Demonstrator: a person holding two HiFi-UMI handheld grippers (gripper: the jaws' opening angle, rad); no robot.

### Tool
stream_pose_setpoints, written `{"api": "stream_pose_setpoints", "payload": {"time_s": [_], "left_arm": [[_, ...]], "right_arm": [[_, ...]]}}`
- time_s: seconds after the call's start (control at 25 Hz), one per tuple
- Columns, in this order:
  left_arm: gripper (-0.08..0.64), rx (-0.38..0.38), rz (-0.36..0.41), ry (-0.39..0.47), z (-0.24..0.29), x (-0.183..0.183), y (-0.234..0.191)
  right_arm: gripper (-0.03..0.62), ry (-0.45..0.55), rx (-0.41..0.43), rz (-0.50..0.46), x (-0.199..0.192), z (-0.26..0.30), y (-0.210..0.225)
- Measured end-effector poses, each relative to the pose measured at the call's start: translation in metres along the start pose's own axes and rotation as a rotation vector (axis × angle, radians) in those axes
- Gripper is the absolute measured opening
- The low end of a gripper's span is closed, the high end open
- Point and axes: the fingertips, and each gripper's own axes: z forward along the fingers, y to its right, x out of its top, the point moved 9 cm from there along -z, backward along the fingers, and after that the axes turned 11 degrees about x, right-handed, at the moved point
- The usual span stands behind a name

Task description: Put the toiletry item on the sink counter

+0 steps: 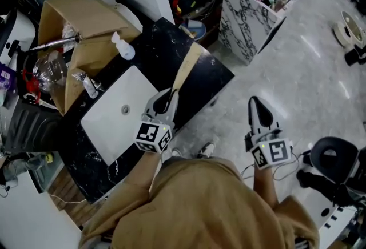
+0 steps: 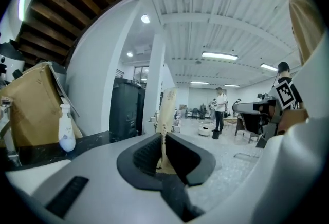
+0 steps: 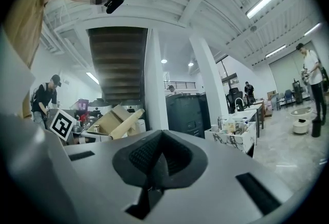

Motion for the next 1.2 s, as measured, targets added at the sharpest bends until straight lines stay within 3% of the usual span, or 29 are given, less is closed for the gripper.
{"api": "stream_pose_setpoints", "payload": {"time_s": [0.2, 0.64, 0.88, 1.2], "left_arm": [[0.028, -0.007, 0.053, -0.044, 0.033, -0.007, 0.0], [0.028, 0.051, 0.142, -0.236, 0.087, -0.045, -0.007], [0.028, 0.046, 0.158, -0.322, 0.11, -0.057, -0.004], [0.028, 0.055, 0.264, -0.471, 0.126, -0.088, -0.008]], "right_arm": [[0.005, 0.004, -0.02, -0.005, 0.003, -0.009, 0.002], [0.005, 0.025, -0.029, -0.014, 0.008, -0.017, 0.005], [0.003, 0.028, -0.048, -0.005, 0.008, -0.028, 0.011], [0.004, 0.012, -0.046, -0.013, 0.009, -0.03, 0.017]]}}
